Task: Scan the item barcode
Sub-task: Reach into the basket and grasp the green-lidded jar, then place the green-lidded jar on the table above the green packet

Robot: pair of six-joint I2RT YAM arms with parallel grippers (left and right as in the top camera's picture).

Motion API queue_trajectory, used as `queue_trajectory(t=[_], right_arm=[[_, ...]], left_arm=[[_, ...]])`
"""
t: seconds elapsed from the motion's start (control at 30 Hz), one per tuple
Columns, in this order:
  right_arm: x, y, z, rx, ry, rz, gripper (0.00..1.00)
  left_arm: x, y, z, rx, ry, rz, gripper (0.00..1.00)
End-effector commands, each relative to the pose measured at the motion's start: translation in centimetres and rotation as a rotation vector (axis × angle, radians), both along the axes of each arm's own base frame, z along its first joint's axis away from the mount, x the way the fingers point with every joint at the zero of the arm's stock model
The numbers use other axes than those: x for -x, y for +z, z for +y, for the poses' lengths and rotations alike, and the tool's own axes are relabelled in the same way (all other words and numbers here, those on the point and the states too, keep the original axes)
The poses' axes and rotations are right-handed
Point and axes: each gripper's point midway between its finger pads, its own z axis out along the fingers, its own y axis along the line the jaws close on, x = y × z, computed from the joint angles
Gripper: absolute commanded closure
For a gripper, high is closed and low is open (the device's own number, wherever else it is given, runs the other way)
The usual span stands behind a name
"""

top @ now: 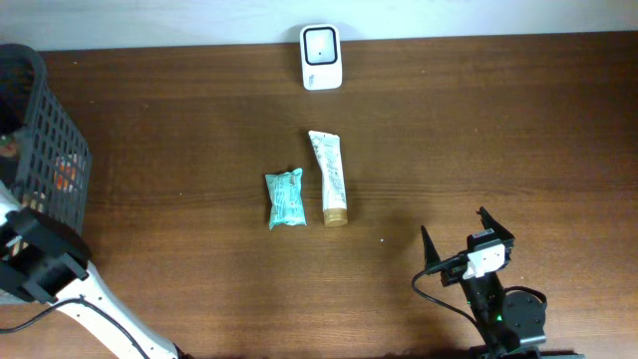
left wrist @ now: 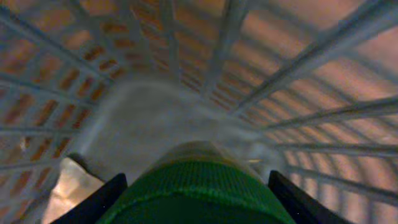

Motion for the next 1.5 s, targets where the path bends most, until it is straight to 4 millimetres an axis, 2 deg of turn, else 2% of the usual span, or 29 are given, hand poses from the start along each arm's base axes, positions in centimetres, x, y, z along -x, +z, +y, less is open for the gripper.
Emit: queue_trajectory(t=[0.0,0.2,0.33,0.43,0.5,0.57,0.67,0.77,0.93,1.17,1.3,1.37,1.47], right_arm=[[0.0,-0.3,0.1,-0.010,0.002,0.006,0.02],[0.0,-0.3,0.1,-0.010,0.002,0.006,0.01],[0.0,-0.3,0.1,-0.010,0.002,0.006,0.02],[0.0,-0.3,0.1,-0.010,0.002,0.006,0.02],[0.0,-0.3,0.1,-0.010,0.002,0.006,0.02],[0.0,-0.3,0.1,-0.010,0.002,0.006,0.01],[0.0,-0.3,0.1,-0.011,0.002,0.005,0.02],[0.0,-0.3,0.1,-0.010,0.002,0.005,0.02],[0.0,-0.3,0.1,-0.010,0.002,0.005,0.02],[0.0,-0.3,0.1,-0.010,0.002,0.006,0.02],[0.0,-0.3,0.1,-0.010,0.002,0.006,0.02],[0.0,-0.3,0.1,-0.010,0.002,0.006,0.02],[0.0,-0.3,0.1,-0.010,0.002,0.006,0.02]], left_arm=[[-0.6,5.4,-1.3,0.044,0.025,-0.144,0.52],[0.8,14.1,-3.4,0.000,0.022,-0.299,0.51],[2.3,20.6,-6.0,-0.029,-0.030,-0.426,0.50],[3.5,24.7,-9.0,-0.017,-0.106,-0.520,0.50],[4.4,27.4,-11.9,0.002,-0.176,-0.578,0.50],[5.3,29.0,-14.5,0.012,-0.222,-0.601,0.49],[5.9,29.8,-18.5,0.038,-0.287,-0.593,0.48],[5.2,29.2,-22.4,0.086,-0.364,-0.562,0.46],[3.4,26.6,-29.1,0.123,-0.545,-0.466,0.46],[1.8,18.2,-36.2,0.133,-0.667,-0.192,0.46],[0.8,12.0,-40.1,0.158,-0.737,-0.063,0.46],[0.3,8.3,-42.1,0.164,-0.776,-0.016,0.46],[-0.1,4.2,-44.4,0.171,-0.821,0.018,0.46]])
